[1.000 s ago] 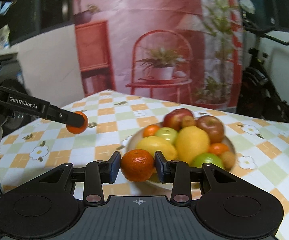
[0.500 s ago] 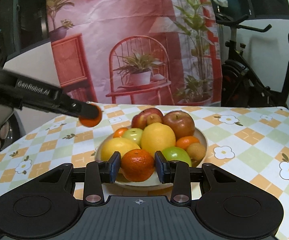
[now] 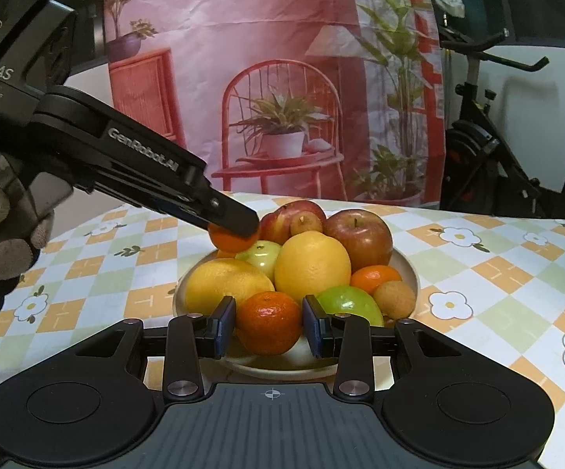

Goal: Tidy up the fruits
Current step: 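Lower both tangerines onto the fruit pile and open both grippers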

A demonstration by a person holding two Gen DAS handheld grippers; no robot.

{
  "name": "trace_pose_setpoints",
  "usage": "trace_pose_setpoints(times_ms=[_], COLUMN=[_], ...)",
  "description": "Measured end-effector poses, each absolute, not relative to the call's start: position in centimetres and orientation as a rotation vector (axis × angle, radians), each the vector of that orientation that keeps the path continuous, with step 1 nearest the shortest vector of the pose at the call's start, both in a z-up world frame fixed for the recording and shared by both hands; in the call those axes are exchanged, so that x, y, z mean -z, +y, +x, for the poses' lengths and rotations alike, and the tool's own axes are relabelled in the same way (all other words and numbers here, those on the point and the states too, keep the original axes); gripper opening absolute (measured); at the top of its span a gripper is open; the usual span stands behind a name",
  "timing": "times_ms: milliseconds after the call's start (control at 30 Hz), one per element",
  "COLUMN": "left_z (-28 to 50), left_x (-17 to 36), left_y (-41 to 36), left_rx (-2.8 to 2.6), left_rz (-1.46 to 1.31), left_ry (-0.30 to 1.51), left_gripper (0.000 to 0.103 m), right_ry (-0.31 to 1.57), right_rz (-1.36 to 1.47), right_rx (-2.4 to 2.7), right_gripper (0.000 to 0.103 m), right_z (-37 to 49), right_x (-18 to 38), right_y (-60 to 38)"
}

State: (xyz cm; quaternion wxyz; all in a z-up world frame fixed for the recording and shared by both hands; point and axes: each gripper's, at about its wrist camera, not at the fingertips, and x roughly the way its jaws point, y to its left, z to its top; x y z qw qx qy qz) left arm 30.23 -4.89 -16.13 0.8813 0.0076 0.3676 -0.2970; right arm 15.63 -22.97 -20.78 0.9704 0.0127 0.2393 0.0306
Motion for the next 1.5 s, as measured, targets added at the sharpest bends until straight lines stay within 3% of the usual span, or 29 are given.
trace_pose_setpoints(times_ms=[1067,1200,1367,1500], left_z=[31.2,31.0,30.3,29.5], left_x=[17.0,16.8,16.2,15.5], left_y=[-6.1,-5.9,-5.8,-5.1], left_rx=[0.628,0.626,0.629,0.593], left_rz=[0.038,0.036,0.03,0.034], left_ry=[0.799,0.788,0.765,0.736], left_gripper=[0.038,0.054,0.056,0.065], right_ry=[0.485,0.485,0.484,0.485], right_rz=[0.031,0.032,0.034,0.023], right_rx=[-0.068,-0.068,-0.072,-0.081], right_gripper=[0.035,0.035,0.037,0.043], right_z=[15.7,15.7,15.7,15.6], right_x=[21.0,21.0,21.0,20.9], right_y=[-23.1,-23.1,-23.1,-22.9])
